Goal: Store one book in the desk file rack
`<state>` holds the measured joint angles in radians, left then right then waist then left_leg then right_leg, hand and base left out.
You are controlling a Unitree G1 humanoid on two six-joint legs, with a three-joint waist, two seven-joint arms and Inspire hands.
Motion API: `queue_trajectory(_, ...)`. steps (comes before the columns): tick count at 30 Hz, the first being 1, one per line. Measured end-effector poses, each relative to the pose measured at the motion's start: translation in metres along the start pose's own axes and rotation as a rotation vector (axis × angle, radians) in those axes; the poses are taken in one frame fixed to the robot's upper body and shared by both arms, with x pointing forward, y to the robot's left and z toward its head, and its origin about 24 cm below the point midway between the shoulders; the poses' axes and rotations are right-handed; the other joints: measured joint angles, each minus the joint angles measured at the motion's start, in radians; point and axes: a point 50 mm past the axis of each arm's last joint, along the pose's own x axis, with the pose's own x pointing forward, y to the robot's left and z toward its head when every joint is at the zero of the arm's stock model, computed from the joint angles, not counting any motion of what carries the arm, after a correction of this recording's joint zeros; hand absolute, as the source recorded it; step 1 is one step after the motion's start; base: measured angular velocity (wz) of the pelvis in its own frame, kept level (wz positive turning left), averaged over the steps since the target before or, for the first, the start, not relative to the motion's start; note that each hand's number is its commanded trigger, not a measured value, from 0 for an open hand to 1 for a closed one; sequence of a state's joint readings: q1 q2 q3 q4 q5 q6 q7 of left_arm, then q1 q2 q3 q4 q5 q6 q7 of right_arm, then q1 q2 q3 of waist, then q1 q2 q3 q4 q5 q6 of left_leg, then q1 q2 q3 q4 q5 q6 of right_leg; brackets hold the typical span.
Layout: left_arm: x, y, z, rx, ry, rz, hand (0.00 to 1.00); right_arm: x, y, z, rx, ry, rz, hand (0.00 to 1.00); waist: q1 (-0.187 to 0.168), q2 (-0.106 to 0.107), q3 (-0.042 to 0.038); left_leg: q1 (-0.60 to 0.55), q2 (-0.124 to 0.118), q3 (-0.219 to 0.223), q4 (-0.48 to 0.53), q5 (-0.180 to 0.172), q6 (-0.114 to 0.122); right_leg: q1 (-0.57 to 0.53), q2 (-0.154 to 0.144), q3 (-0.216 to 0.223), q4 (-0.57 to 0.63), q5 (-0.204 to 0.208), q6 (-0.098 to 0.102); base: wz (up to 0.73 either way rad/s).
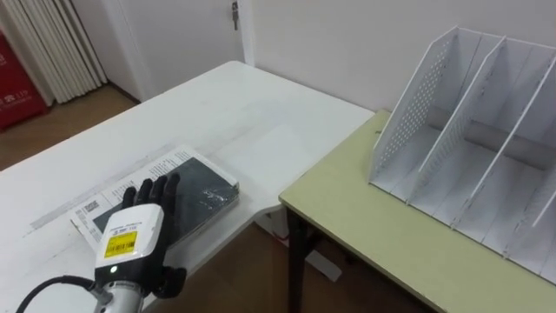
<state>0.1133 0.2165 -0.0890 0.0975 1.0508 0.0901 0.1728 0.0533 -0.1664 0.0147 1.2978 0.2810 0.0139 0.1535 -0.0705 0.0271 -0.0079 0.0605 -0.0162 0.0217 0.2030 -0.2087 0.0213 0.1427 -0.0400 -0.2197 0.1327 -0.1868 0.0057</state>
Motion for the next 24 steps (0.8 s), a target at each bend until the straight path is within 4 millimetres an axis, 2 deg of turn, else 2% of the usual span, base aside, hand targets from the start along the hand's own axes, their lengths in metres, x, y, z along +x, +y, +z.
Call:
queue_trajectory(6,-0.005,-0.005,-0.003,-0.002,0.011,-0.035,0.0,-0.001,-0.001,0.0,-0.004,-0.004,0.002,0.0,0.003,-0.002,-0.0005,0.005,0.001,0.005,-0.001,0.002,0.0,0.001,-0.001,0.0,0.0,0.0,0.0,0.0)
queue_trajectory(10,-0.015,-0.018,-0.009,-0.016,0.044,-0.117,0.0,-0.001,-0.001,-0.002,-0.004,-0.003,0.002,0.0,0.002,-0.009,0.0007,0.022,0.001,0.009,-0.006,0.003,0.0,0.017,0.0,0.004,-0.003,-0.002,0.0,-0.02)
queue_trajectory(13,-0.013,-0.017,-0.009,-0.014,0.051,-0.121,0.0,-0.001,-0.002,-0.002,-0.003,-0.004,-0.006,0.0,0.0,-0.013,-0.0004,0.023,0.001,0.009,-0.005,0.003,-0.001,0.018,0.0,0.004,0.001,-0.003,0.0,0.0)
queue_trajectory(14,-0.014,-0.018,-0.009,-0.014,0.053,-0.124,0.38,-0.001,-0.002,-0.002,-0.003,-0.004,-0.009,0.0,-0.001,-0.013,-0.0004,0.024,0.001,0.009,-0.004,0.003,-0.001,0.019,0.0,0.005,0.001,-0.002,0.0,0.0)
queue_trajectory(15,-0.014,-0.018,-0.01,-0.013,0.056,-0.128,0.82,-0.001,-0.002,-0.003,-0.002,-0.001,-0.014,0.0,-0.002,-0.013,-0.0003,0.026,0.001,0.009,-0.004,0.003,-0.001,0.02,0.0,0.005,0.001,-0.002,0.0,0.0)
queue_trajectory(16,-0.014,-0.019,-0.01,-0.012,0.059,-0.133,1.0,-0.001,-0.003,-0.003,0.0,0.001,-0.023,0.0,-0.003,-0.013,0.0,0.03,0.001,0.009,-0.005,0.003,-0.001,0.023,0.0,0.006,0.001,-0.002,0.0,0.0)
queue_trajectory(20,-0.009,-0.019,-0.011,-0.01,0.062,-0.126,1.0,-0.001,-0.003,-0.004,0.009,0.012,-0.033,0.0,0.0,-0.012,0.0005,0.031,0.003,0.01,-0.011,0.003,-0.001,0.024,0.001,0.007,0.001,-0.004,-0.001,0.0)
queue_trajectory(24,0.002,-0.004,-0.015,-0.008,0.085,-0.061,1.0,-0.001,-0.004,-0.004,0.018,0.021,-0.037,0.0,0.0,-0.012,0.0005,0.037,0.004,0.01,-0.019,0.007,-0.005,0.024,0.004,0.011,0.002,-0.005,-0.003,-0.01)
